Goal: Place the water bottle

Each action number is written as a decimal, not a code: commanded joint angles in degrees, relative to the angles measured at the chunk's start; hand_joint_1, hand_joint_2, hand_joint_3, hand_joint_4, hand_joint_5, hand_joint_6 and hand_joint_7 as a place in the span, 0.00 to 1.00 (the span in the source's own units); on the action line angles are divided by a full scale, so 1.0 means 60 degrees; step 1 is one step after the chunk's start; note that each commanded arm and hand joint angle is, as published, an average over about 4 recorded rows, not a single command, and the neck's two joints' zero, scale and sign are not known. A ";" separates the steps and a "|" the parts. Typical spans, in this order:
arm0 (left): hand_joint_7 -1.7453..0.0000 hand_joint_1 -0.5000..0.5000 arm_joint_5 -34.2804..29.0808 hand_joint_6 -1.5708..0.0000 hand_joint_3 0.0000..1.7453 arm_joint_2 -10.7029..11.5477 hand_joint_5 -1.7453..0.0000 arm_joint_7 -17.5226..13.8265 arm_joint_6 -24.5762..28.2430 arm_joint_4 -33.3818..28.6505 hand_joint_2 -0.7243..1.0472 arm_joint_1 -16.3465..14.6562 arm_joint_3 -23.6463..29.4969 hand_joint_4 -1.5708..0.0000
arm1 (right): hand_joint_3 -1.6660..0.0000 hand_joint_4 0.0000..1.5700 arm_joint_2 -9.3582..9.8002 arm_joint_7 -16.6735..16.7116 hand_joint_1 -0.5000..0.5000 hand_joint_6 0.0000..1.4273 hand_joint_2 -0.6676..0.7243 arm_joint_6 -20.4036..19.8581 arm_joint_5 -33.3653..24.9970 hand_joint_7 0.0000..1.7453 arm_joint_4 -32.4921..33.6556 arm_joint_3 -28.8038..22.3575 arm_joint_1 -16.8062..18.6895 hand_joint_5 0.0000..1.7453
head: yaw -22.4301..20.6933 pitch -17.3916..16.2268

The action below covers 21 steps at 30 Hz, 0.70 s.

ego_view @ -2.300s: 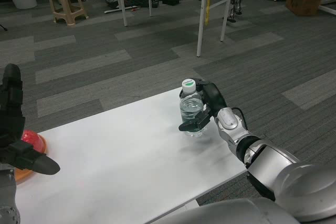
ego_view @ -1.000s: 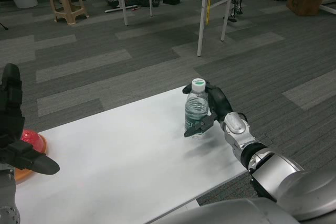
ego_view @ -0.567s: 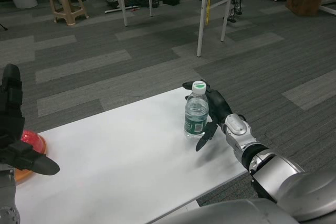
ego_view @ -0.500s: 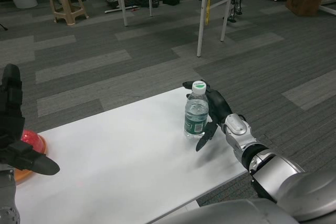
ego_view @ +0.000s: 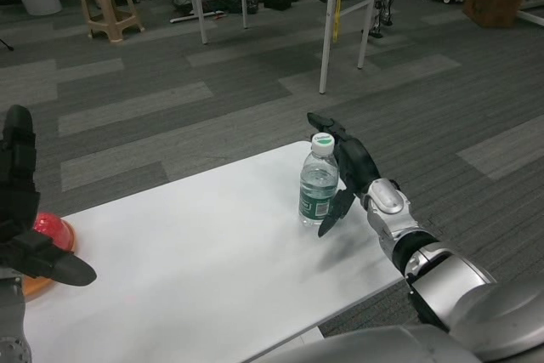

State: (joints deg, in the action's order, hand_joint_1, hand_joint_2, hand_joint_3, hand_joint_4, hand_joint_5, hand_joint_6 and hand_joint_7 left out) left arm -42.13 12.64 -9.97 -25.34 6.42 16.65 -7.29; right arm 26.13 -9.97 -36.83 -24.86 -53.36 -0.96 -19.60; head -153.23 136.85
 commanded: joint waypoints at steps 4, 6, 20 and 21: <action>1.00 0.07 -0.0024 1.00 0.05 0.0003 0.94 -0.0023 -0.0069 -0.0045 0.10 -0.0094 0.0072 1.00 | 0.94 0.00 -0.0093 -0.0096 0.04 0.00 0.95 0.0001 -0.0047 0.09 0.0859 -0.1216 0.0367 0.00 | -0.0024 0.0047; 1.00 0.07 -0.0024 1.00 0.05 0.0003 0.94 -0.0023 -0.0069 -0.0052 0.10 -0.0094 0.0072 1.00 | 0.95 0.00 -0.0122 -0.0111 0.04 0.00 0.95 0.0001 -0.0047 0.10 0.1181 -0.1509 0.0477 0.00 | -0.0014 0.0059; 1.00 0.07 -0.0010 1.00 0.03 0.0003 0.94 -0.0012 -0.0110 -0.0074 0.10 -0.0094 0.0131 1.00 | 0.95 0.00 -0.0294 -0.0184 0.00 0.00 0.95 0.0015 -0.0146 0.08 0.4861 -0.3179 0.1623 0.00 | -0.0074 0.0376; 1.00 0.07 -0.0010 1.00 0.04 0.0003 0.94 -0.0008 -0.0124 -0.0074 0.10 -0.0094 0.0153 1.00 | 0.95 0.00 -0.0294 -0.0180 0.00 0.00 0.95 0.0015 -0.0153 0.08 0.5151 -0.3263 0.1707 0.00 | -0.0093 0.0403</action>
State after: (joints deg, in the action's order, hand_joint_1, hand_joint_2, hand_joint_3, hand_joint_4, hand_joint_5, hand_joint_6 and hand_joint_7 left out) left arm -42.10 12.42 -9.97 -25.55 6.19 16.54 -7.00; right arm 24.61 -11.13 -36.19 -25.07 -24.77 -19.38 -10.28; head -153.67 139.11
